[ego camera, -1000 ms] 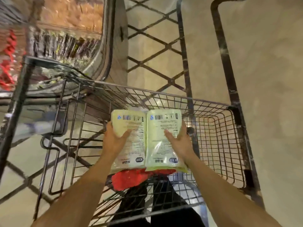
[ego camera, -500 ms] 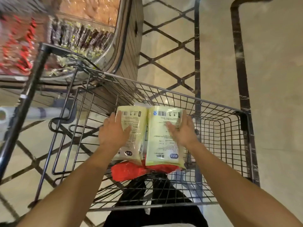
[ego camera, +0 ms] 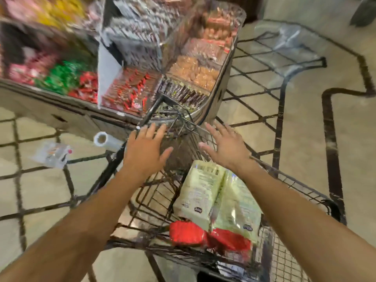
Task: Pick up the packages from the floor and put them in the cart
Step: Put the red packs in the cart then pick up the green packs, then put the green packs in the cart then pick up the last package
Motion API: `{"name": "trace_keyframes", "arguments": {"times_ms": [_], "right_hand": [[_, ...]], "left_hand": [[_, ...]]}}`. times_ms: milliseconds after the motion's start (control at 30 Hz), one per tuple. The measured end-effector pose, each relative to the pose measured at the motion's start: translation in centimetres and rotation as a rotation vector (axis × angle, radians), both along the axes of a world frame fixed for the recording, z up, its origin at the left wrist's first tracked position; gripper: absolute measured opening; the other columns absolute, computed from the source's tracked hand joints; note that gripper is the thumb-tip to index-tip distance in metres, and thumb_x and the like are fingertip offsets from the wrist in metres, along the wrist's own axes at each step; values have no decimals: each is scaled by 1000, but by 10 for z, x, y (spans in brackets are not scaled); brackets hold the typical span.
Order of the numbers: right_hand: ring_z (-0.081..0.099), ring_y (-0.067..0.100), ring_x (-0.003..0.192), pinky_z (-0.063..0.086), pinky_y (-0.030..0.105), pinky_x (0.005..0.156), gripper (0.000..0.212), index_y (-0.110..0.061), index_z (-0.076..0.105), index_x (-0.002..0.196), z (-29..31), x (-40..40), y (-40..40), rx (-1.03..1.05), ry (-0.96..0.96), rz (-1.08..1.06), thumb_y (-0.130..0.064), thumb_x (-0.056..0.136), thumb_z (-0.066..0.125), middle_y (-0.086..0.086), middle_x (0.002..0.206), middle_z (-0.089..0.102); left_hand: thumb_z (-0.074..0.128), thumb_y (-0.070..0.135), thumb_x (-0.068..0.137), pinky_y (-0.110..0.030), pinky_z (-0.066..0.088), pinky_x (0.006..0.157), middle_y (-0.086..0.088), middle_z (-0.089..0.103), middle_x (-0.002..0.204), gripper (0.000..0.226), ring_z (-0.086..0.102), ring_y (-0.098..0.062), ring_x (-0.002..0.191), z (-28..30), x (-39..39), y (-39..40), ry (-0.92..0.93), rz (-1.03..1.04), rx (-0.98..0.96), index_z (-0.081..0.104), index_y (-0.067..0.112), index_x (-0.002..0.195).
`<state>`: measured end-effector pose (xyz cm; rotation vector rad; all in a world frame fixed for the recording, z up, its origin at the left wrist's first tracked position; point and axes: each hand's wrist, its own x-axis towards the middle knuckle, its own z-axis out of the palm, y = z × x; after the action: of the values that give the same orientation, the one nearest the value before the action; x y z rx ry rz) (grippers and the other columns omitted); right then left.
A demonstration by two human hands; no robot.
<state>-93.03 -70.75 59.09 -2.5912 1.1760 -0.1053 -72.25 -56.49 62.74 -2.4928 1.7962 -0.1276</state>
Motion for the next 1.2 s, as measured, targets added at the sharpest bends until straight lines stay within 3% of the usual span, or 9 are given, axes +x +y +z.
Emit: {"name": "trace_keyframes", "arguments": {"times_ms": [100,233,300,400,500,833,1067,1200], "right_hand": [[20,32,158,31,55,121,79,-35,20,165,42,57,20,-66,-30,82,-76,98,30,0,172,23],[28,29,155,32,54,119,77,-34,24,164,93,139,65,-209,-58,193,-74,99,33,0,169,31],[34,29,152,34,54,117,76,-33,29,162,117,182,94,-272,-96,236,-74,98,35,-1,166,37],[49,33,141,46,54,109,76,-28,45,154,146,246,140,-331,-193,323,-75,95,35,4,154,53],[60,37,128,53,53,96,81,-21,54,148,170,310,190,-368,-296,406,-74,91,34,8,141,64],[60,40,126,53,54,91,91,-21,51,152,203,482,309,-382,-334,605,-78,86,25,11,142,63],[65,40,117,56,54,85,81,-17,58,144,186,623,315,-403,-408,707,-75,92,35,13,131,69],[65,38,117,57,52,85,76,-16,61,140,177,714,303,-367,-400,737,-71,92,37,11,129,69]], "left_hand": [[45,62,92,-54,45,105,-18,60,143,76,55,-37,131,35,48,45,-39,80,-112,50,14,151],[45,60,99,-48,35,110,-13,52,152,72,49,-35,137,87,111,125,-104,213,-193,41,19,157],[42,60,100,-49,38,108,-14,53,151,70,52,-37,133,106,146,176,-159,272,-220,44,18,155],[46,59,92,-52,49,93,-19,67,129,67,64,-41,112,125,199,254,-197,336,-285,62,12,137],[51,56,88,-50,50,83,-18,71,113,63,66,-42,99,145,241,326,-186,427,-319,68,8,126],[41,62,88,-53,48,91,-19,70,121,72,64,-42,110,157,356,475,-255,691,-333,64,9,132],[57,57,93,-54,46,98,-18,68,125,62,62,-42,118,147,469,498,-315,790,-314,60,14,138],[48,58,95,-53,47,98,-15,66,131,63,61,-39,120,147,553,488,-252,848,-296,59,15,140]]}}
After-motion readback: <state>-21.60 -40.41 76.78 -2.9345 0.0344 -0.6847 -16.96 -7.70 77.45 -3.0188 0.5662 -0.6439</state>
